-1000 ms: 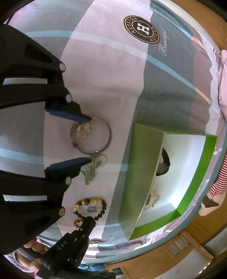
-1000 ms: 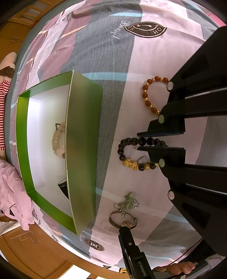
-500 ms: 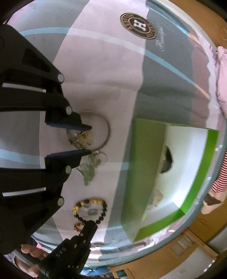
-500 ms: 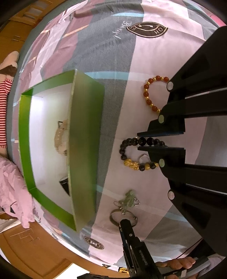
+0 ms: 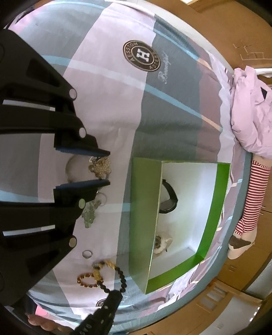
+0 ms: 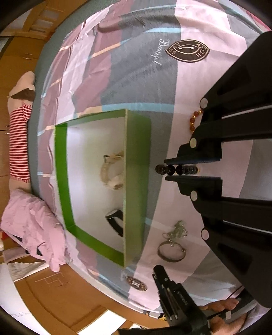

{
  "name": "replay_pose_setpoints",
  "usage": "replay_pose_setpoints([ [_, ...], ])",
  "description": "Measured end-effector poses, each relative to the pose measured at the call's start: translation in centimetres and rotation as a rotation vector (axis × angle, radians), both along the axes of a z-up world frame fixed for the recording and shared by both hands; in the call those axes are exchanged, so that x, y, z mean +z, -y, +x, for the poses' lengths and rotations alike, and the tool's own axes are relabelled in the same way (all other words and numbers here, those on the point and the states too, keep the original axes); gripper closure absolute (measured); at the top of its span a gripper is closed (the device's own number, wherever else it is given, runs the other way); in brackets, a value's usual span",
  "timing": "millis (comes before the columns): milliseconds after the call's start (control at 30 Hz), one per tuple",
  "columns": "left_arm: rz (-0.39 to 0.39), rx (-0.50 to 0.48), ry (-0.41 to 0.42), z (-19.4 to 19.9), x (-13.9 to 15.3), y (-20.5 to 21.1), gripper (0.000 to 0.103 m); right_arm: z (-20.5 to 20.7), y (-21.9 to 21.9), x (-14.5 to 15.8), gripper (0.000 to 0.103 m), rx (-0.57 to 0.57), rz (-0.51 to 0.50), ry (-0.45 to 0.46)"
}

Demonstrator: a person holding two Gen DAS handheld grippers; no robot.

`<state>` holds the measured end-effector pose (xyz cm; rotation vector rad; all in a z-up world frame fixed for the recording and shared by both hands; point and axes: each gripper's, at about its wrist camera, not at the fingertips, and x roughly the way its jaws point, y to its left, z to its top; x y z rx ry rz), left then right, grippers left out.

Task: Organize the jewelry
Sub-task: 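Lift the bead bracelet with right tool while left tool lifts the flower charm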

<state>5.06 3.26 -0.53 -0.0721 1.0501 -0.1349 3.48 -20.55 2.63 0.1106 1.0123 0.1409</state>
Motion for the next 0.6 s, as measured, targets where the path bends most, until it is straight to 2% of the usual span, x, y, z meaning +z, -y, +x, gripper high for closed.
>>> replay_pose_setpoints([
  [100, 0.019, 0.007, 0.031, -0.2, 0.4, 0.0, 0.082, -0.6, 0.3, 1.7, 0.094, -0.007, 0.018, 0.088],
  [200, 0.020, 0.009, 0.046, -0.2, 0.7, 0.0, 0.082, -0.9, 0.4, 2.8, 0.094, -0.005, 0.020, 0.138],
  [600, 0.029, 0.007, 0.047, -0.4, 0.5, 0.2, 0.082, -0.6, 0.2, 2.7, 0.094, 0.000, 0.021, 0.135],
])
